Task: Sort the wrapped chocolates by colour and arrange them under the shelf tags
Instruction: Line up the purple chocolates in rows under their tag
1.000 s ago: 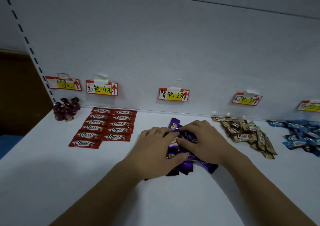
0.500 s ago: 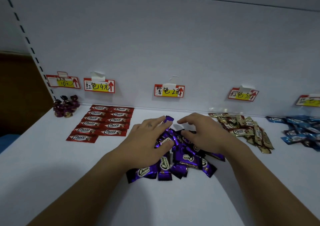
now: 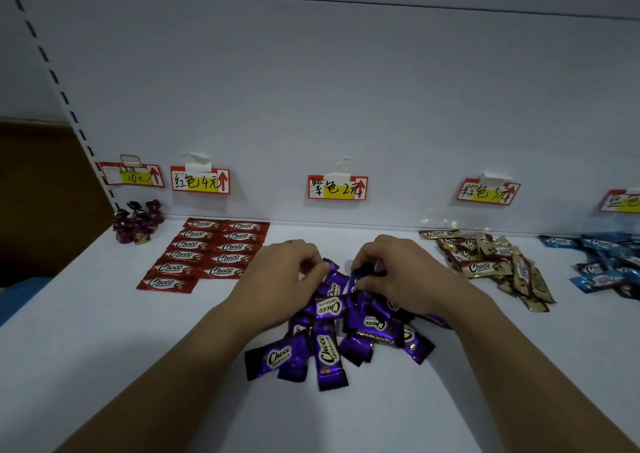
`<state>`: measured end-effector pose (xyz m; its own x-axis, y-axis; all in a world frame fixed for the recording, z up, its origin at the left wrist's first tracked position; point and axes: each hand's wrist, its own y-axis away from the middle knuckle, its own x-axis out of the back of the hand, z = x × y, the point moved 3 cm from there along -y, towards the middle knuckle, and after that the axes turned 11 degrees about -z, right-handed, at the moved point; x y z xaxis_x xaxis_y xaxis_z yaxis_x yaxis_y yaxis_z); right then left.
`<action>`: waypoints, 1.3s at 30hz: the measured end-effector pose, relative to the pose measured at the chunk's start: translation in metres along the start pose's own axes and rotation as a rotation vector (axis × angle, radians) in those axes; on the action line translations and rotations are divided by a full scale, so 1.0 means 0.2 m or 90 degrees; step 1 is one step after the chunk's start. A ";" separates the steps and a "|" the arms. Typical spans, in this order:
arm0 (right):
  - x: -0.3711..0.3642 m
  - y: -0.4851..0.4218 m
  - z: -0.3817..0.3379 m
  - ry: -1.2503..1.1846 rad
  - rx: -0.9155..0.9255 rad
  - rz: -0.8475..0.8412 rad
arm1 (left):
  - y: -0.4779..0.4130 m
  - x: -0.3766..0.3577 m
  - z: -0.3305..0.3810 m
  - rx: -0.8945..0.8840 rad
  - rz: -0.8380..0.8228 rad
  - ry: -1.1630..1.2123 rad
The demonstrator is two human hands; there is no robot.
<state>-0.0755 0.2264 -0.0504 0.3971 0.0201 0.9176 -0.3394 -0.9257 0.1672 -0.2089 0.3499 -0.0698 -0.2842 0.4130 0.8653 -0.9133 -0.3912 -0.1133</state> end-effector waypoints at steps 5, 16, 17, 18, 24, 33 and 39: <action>0.06 0.01 0.03 -0.063 0.003 0.115 | -0.02 0.01 -0.01 0.024 -0.014 -0.048; 0.06 0.01 0.13 -0.197 -0.056 0.242 | -0.03 0.02 0.00 0.063 -0.112 -0.050; 0.06 0.00 0.14 -0.190 -0.061 0.242 | -0.03 0.02 0.00 0.065 -0.110 -0.033; 0.05 0.00 0.14 -0.181 -0.065 0.238 | -0.03 0.02 -0.01 0.069 -0.113 -0.009; 0.02 -0.03 0.13 -0.097 -0.074 0.161 | -0.04 0.01 -0.04 0.099 -0.151 0.083; 0.03 -0.02 0.13 -0.093 -0.077 0.142 | -0.06 0.03 -0.07 0.068 -0.061 0.119; 0.03 0.00 0.11 -0.137 -0.069 0.188 | -0.06 0.02 -0.07 0.060 -0.012 0.301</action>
<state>-0.0547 0.2186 -0.0535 0.4346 -0.3322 0.8371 -0.5499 -0.8340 -0.0455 -0.2031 0.3688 -0.0719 -0.3897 0.7403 0.5478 -0.8953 -0.4439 -0.0369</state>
